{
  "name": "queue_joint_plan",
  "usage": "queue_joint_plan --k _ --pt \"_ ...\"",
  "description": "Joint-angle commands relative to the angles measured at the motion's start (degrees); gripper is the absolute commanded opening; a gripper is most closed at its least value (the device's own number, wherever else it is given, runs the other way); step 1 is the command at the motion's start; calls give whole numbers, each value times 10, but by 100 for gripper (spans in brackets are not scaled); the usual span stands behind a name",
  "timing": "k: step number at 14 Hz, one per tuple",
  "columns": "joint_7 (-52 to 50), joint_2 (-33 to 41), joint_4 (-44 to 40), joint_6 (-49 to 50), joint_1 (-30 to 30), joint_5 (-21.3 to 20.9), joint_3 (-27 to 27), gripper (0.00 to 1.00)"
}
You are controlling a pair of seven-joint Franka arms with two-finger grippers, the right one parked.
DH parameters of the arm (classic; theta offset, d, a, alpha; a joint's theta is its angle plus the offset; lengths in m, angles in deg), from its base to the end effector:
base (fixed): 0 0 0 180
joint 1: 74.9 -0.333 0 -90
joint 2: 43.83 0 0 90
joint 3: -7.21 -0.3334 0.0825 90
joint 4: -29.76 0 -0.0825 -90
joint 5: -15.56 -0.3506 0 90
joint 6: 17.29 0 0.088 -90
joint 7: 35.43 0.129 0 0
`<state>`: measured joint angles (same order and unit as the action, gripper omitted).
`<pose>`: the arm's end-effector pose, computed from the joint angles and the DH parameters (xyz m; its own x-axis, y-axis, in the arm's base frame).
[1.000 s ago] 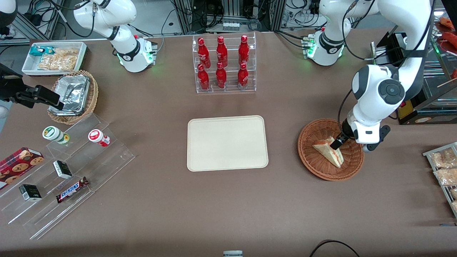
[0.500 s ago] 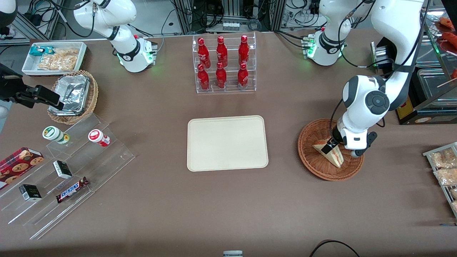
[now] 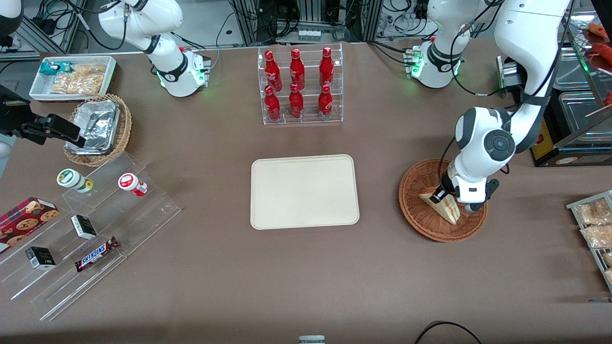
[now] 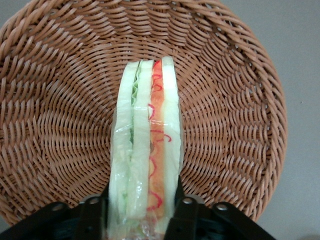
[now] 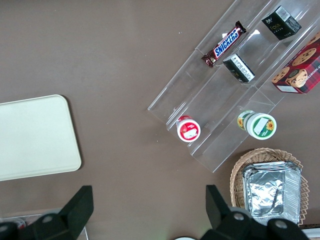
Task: Place sandwich from basket to tray
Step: 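Lower the left gripper and close it on the wrapped sandwich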
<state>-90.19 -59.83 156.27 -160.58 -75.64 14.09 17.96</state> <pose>0.5320 -0.0927 0.2776 0.7193 0.6945 -0.0181 0.6946 -0.7185 0.0362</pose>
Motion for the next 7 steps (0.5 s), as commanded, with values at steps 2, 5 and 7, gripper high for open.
queue_joint_plan --k 2,5,7 --pt "-6 41 -50 85 -3 -10 1 8" --pt "-8 51 -187 280 1 -11 27 8" --pt "-11 39 -253 332 1 -11 79 8"
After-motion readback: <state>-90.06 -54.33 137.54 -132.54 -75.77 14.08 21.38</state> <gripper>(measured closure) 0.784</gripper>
